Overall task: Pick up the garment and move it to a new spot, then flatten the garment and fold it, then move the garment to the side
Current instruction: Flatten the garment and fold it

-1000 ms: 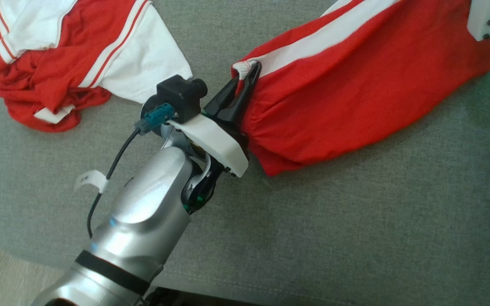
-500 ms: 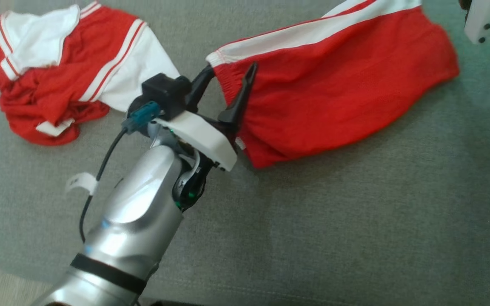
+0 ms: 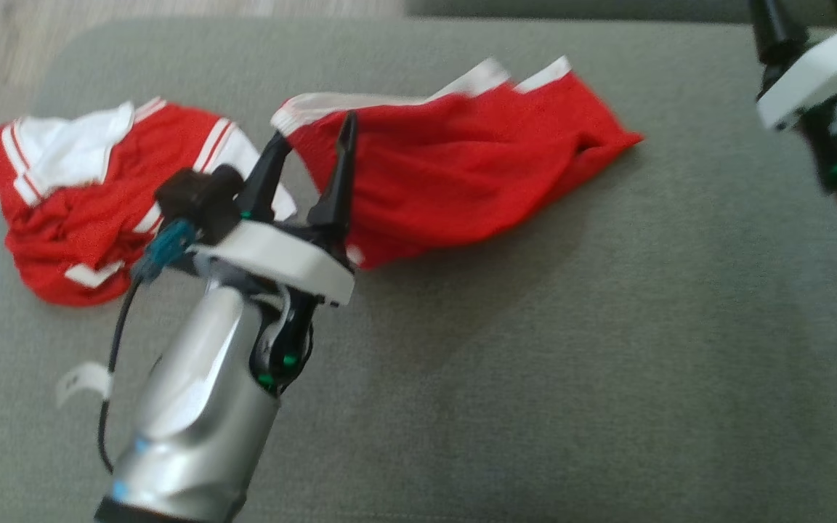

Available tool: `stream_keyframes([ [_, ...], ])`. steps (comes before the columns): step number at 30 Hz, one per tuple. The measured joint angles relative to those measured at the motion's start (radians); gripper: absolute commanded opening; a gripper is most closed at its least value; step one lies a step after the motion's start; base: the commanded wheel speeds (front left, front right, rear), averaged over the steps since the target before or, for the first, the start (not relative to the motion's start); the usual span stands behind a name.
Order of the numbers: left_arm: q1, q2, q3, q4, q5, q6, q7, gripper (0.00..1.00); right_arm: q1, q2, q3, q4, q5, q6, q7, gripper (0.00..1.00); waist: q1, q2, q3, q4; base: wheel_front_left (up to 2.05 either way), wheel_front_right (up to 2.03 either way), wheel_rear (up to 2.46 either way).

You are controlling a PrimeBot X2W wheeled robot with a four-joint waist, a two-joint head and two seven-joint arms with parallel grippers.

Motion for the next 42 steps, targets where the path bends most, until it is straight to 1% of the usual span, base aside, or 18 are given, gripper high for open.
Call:
stream_keyframes([
  [4,0.081,0.002,0.022,-0.064,0.035,0.009,0.000,1.00,0.107,0.037,-0.101,-0.029,0.017,0.000,-0.046,1.00,0.0000,0.0000,-0.054,-0.029,0.00,0.00,0.00],
  [5,0.081,0.002,0.022,-0.064,0.035,0.009,0.000,1.00,0.107,0.037,-0.101,-0.029,0.017,0.000,-0.046,1.00,0.0000,0.0000,-0.054,-0.029,0.00,0.00,0.00],
  [6,0.132,0.002,0.029,-0.086,0.048,0.018,0.000,1.00,0.174,0.054,-0.156,-0.053,0.005,0.000,-0.052,1.00,0.0000,0.0000,-0.078,-0.046,0.00,0.00,0.00],
  [7,0.132,0.002,0.029,-0.086,0.048,0.018,0.000,1.00,0.174,0.054,-0.156,-0.053,0.005,0.000,-0.052,1.00,0.0000,0.0000,-0.078,-0.046,0.00,0.00,0.00],
  [8,0.157,0.003,0.036,-0.099,0.060,0.020,0.000,1.00,0.213,0.064,-0.186,-0.073,-0.011,0.000,-0.052,1.00,0.0000,0.0000,-0.088,-0.055,0.00,0.00,0.00],
  [10,0.200,0.005,0.056,-0.126,0.076,0.030,0.000,1.00,0.293,0.094,-0.282,-0.132,-0.073,0.000,-0.052,1.00,0.0000,0.0000,-0.107,-0.073,0.00,0.00,0.00],
  [11,0.237,0.006,0.076,-0.154,0.102,0.042,0.000,1.00,0.377,0.126,-0.370,-0.203,-0.161,0.000,-0.054,1.00,0.0000,0.0000,-0.124,-0.089,0.00,0.00,0.00],
  [12,0.237,0.006,0.076,-0.154,0.102,0.042,0.000,1.00,0.377,0.126,-0.370,-0.203,-0.161,0.000,-0.054,1.00,0.0000,0.0000,-0.124,-0.089,0.00,0.00,0.00],
  [13,0.255,0.006,0.083,-0.167,0.116,0.043,0.000,1.00,0.424,0.145,-0.413,-0.238,-0.210,0.000,-0.054,1.00,0.0000,0.0000,-0.132,-0.097,0.00,0.00,0.00],
  [16,0.315,0.006,0.090,-0.205,0.146,0.044,0.000,1.00,0.586,0.232,-0.527,-0.327,-0.317,0.000,-0.055,1.00,0.0000,0.0000,-0.152,-0.115,0.00,0.00,0.00],
  [19,0.381,0.002,0.100,-0.211,0.157,0.051,0.000,1.00,0.733,0.318,-0.597,-0.380,-0.387,0.000,-0.054,1.00,0.0000,0.0000,-0.160,-0.126,0.00,0.00,0.00],
  [21,0.413,0.001,0.115,-0.209,0.146,0.051,0.000,1.00,0.796,0.353,-0.629,-0.412,-0.424,0.000,-0.047,1.00,0.0000,0.0000,-0.160,-0.127,0.00,0.00,0.00],
  [23,0.419,0.001,0.118,-0.206,0.147,0.048,0.000,1.00,0.824,0.375,-0.660,-0.454,-0.454,0.000,-0.026,1.00,0.0000,0.0000,-0.157,-0.126,0.00,0.00,0.00],
  [29,0.376,-0.002,0.114,-0.153,0.173,0.015,0.000,1.00,0.827,0.400,-0.716,-0.578,-0.507,0.000,0.048,1.00,0.0000,0.0000,-0.144,-0.122,0.00,0.00,0.00],
  [35,0.353,-0.003,0.104,-0.054,0.175,0.007,0.004,1.00,0.862,0.410,-0.735,-0.649,-0.523,0.000,0.090,1.00,0.0000,0.0000,-0.136,-0.114,0.00,0.00,0.00],
  [38,0.351,0.001,0.089,0.013,0.181,0.004,0.060,1.00,0.874,0.415,-0.740,-0.670,-0.530,0.000,0.102,1.00,0.0000,0.0000,-0.132,-0.107,0.00,0.00,0.00],
  [39,0.351,0.006,0.077,0.035,0.181,-0.010,0.089,1.00,0.877,0.416,-0.742,-0.677,-0.530,0.000,0.104,1.00,0.0000,0.0000,-0.131,-0.104,0.00,0.00,0.00],
  [42,0.350,0.013,0.061,0.068,0.180,-0.030,0.159,1.00,0.881,0.420,-0.745,-0.689,-0.530,0.000,0.114,1.00,0.0000,0.0000,-0.130,-0.093,0.00,0.00,0.00],
])
